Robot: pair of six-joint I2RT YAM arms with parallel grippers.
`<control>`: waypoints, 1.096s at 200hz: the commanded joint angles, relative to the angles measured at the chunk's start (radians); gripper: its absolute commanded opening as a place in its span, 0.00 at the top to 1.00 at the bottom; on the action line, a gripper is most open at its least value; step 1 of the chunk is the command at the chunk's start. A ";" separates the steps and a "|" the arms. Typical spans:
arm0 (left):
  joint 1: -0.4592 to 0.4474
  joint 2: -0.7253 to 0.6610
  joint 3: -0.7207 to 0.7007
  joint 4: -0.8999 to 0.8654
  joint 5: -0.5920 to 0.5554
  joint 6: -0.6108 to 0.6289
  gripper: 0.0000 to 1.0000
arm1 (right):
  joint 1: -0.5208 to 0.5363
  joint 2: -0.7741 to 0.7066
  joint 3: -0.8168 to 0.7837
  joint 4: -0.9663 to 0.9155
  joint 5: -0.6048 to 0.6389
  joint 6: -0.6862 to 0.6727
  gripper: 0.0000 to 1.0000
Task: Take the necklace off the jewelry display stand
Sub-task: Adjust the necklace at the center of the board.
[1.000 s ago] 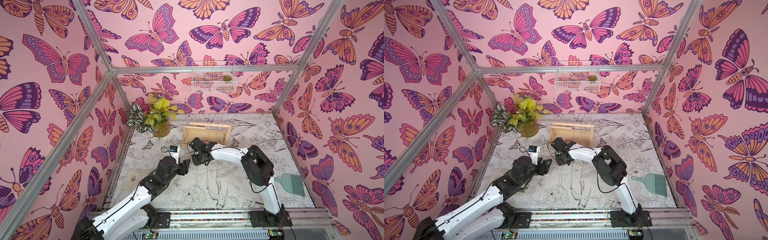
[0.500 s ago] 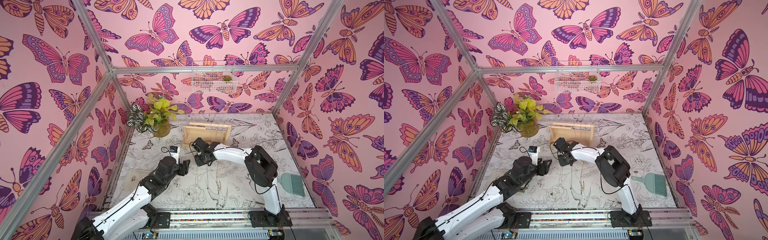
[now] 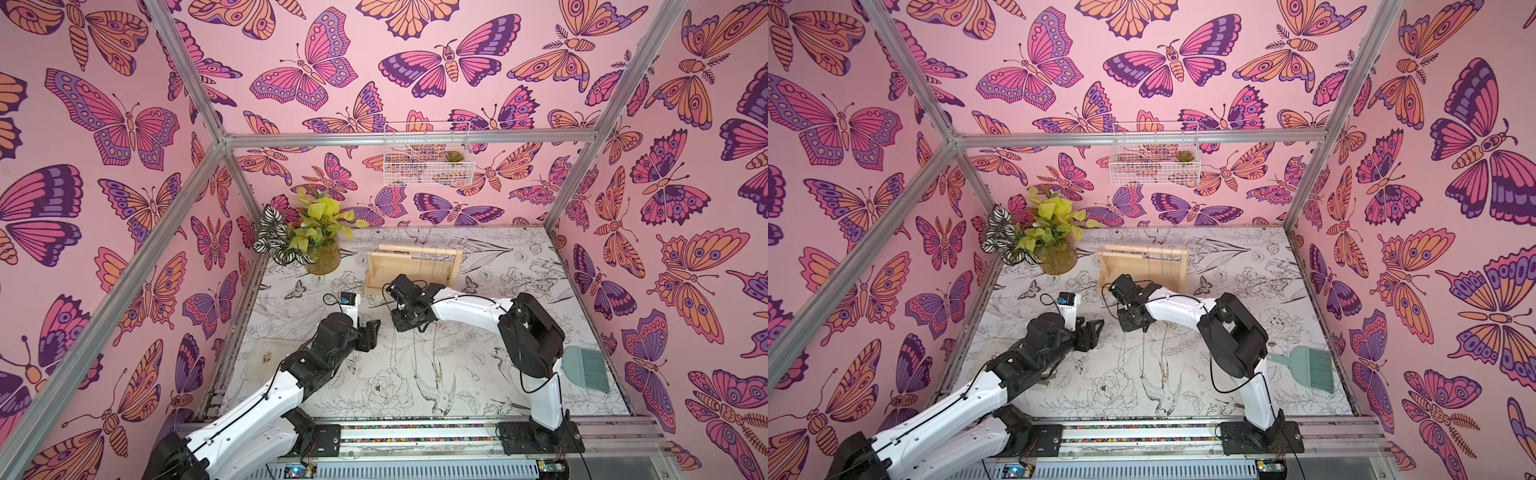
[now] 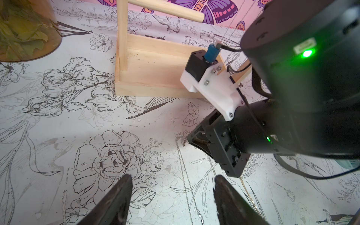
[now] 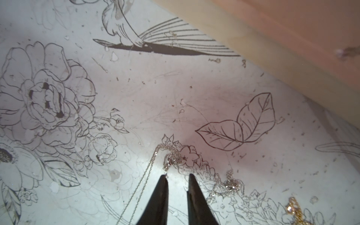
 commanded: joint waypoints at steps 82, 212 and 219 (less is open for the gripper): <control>0.006 -0.009 -0.004 0.000 0.005 0.009 0.31 | -0.001 0.078 0.058 -0.083 0.049 -0.017 0.72; 0.007 -0.031 -0.010 -0.010 0.003 0.011 0.31 | -0.001 0.236 0.276 -0.156 0.122 -0.057 0.70; 0.006 -0.031 -0.011 -0.011 0.005 0.009 0.31 | -0.001 0.228 0.271 -0.155 0.130 -0.053 0.70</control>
